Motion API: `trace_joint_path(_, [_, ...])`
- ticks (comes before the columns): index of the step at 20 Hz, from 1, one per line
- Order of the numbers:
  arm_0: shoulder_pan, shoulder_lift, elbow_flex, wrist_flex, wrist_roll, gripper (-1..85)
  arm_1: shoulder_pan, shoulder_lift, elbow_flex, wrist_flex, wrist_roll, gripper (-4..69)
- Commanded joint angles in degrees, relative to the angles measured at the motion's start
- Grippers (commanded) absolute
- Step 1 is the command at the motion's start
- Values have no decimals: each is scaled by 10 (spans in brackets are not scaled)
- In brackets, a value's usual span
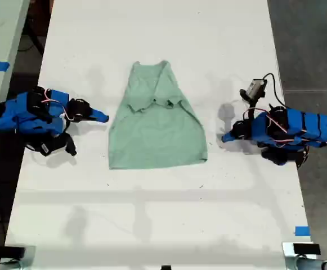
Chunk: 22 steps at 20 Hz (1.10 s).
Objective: Fold t shirt
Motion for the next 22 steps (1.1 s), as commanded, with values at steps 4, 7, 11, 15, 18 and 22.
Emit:
trace_joint_path(4, [-2,3,-2,4,-11,-1,-14,6,23,-5,7,5])
trace_joint_path(7, [-3,3,-2,4,-11,-1,-15,6,23,-5,9,5])
trace_joint_path(11, [-3,3,-2,4,-11,-1,-16,6,23,-5,13,5])
trace_joint_path(15, [-8,3,-2,4,-7,-1,30,-20,-57,16,17,5])
trace_joint_path(18, [-7,3,-2,4,-9,-1,34,-183,-206,1,31,8])
trace_joint_path(22, [-8,3,-2,4,-7,-1,36,-546,-465,0,-8,133])
